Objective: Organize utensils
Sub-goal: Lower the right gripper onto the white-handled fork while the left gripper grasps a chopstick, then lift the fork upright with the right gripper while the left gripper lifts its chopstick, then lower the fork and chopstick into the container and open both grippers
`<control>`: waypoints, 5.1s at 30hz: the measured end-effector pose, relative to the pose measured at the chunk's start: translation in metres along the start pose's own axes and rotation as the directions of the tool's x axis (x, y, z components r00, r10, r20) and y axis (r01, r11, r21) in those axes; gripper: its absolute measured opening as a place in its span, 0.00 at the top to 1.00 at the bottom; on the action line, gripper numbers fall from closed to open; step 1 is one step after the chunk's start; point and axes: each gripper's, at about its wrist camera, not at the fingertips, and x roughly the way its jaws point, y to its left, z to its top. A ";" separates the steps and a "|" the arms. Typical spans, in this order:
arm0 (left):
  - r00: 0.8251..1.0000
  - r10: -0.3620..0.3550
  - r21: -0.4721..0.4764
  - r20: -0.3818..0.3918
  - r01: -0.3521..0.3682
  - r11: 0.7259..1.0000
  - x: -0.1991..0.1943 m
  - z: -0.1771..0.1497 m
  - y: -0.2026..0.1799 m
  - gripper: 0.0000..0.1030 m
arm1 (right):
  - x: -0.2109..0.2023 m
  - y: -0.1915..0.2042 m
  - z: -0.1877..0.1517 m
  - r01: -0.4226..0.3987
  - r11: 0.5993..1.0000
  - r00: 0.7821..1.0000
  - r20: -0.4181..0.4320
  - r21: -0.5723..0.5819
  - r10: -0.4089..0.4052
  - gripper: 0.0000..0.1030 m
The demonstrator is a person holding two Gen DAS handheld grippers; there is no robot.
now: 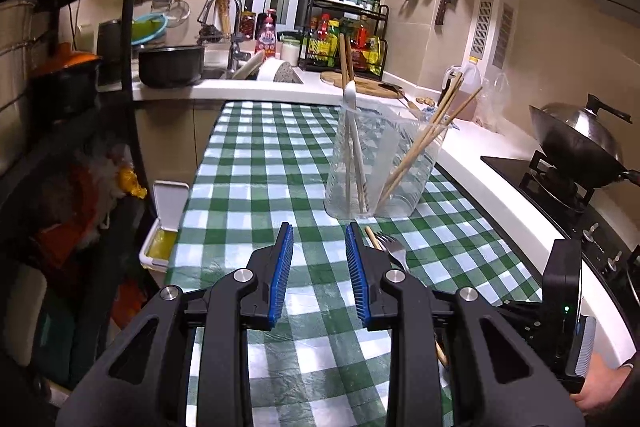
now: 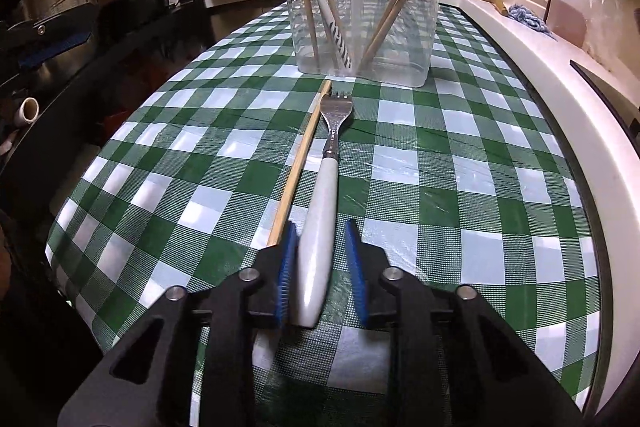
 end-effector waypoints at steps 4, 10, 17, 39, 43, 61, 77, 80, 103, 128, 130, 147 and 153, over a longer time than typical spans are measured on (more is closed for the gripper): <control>0.999 -0.012 0.008 -0.038 0.012 1.000 0.011 -0.011 -0.009 0.74 | -0.001 -0.004 0.001 0.005 1.000 1.000 -0.002 0.022 -0.005 0.83; 0.992 -0.048 0.012 -0.114 0.050 0.999 0.036 -0.038 -0.033 0.74 | -0.009 -0.019 -0.001 0.041 0.996 0.999 -0.002 0.077 -0.041 0.83; 0.971 -0.088 0.043 -0.222 0.100 0.994 0.070 -0.068 -0.075 0.73 | -0.019 -0.043 -0.008 0.078 0.986 0.997 -0.014 0.149 -0.077 0.83; 0.969 0.047 0.005 -0.243 -0.047 0.999 0.040 -0.097 -0.033 0.90 | -0.019 -0.034 -0.018 0.073 0.987 0.997 -0.010 0.142 -0.072 0.82; 0.972 0.056 0.024 -0.229 -0.052 0.998 0.037 -0.102 -0.038 0.90 | -0.020 -0.032 -0.020 0.085 0.987 0.996 -0.006 0.137 -0.085 0.82; 0.982 0.072 0.037 -0.177 -0.067 0.997 0.023 -0.092 -0.041 0.94 | -0.034 -0.034 -0.013 0.101 0.985 0.994 0.025 0.140 -0.106 0.83; 0.997 0.041 0.066 0.070 -0.045 0.997 -0.029 -0.002 -0.043 0.94 | -0.117 -0.044 0.046 0.132 0.989 0.966 0.216 0.068 -0.143 0.83; 0.995 0.030 0.067 0.094 -0.036 0.997 -0.032 0.018 -0.041 0.94 | -0.122 -0.049 0.059 0.119 0.990 0.964 0.230 0.077 -0.134 0.83; 0.995 -0.102 0.101 0.023 0.099 0.990 -0.028 0.185 -0.045 0.94 | -0.185 -0.041 0.217 0.000 0.999 0.926 0.378 0.039 -0.014 0.84; 0.976 -0.127 0.062 -0.178 0.140 0.988 0.123 0.183 -0.049 0.94 | -0.042 -0.063 0.265 0.012 0.995 0.965 0.260 0.099 -0.037 0.84; 0.977 -0.116 0.066 -0.178 0.129 0.989 0.122 0.182 -0.049 0.85 | -0.040 -0.064 0.262 0.014 0.995 0.969 0.243 0.102 -0.039 0.78; 0.992 -0.081 0.049 0.092 0.077 0.996 0.010 0.139 -0.038 0.26 | -0.157 -0.072 0.175 0.115 0.979 0.884 0.432 0.169 -0.178 0.05; 0.998 -0.022 0.011 0.057 0.021 1.000 0.021 0.072 -0.042 0.17 | -0.127 -0.084 0.122 0.150 0.968 0.901 0.374 0.202 -0.218 0.05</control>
